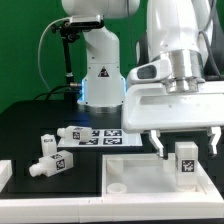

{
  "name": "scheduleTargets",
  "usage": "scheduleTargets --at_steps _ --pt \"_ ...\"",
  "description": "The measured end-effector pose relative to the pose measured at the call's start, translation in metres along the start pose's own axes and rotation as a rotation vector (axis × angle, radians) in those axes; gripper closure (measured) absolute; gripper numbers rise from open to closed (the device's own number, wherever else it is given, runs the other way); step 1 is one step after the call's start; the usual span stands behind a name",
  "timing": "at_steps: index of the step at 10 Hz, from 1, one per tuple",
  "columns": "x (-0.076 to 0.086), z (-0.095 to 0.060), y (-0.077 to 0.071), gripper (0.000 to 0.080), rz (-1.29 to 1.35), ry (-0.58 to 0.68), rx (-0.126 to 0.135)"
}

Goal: Assemble one leg

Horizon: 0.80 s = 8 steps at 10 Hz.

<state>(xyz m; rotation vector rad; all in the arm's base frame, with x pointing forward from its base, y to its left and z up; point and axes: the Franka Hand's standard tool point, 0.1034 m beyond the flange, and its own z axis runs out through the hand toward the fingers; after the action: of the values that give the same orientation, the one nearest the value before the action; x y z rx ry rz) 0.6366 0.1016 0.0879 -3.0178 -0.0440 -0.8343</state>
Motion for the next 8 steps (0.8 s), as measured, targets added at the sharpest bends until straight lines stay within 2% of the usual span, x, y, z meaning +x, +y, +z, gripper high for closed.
scheduleTargets --at_steps 1,2,4,5,7,8 --pt "0.002 -0.002 0.002 0.0155 0.016 -0.068 0.012" --pt "-0.002 0.001 -0.005 0.0155 0.045 -0.187 0.03" --pt "0.005 0.002 -0.004 0.0151 0.08 -0.364 0.044" --pt "0.01 0.002 -0.006 0.0151 0.093 -0.412 0.045" --pt "0.007 0.009 -0.007 0.0151 0.077 -0.441 0.029" --pt "0.008 0.009 -0.007 0.0237 0.109 -0.438 0.023"
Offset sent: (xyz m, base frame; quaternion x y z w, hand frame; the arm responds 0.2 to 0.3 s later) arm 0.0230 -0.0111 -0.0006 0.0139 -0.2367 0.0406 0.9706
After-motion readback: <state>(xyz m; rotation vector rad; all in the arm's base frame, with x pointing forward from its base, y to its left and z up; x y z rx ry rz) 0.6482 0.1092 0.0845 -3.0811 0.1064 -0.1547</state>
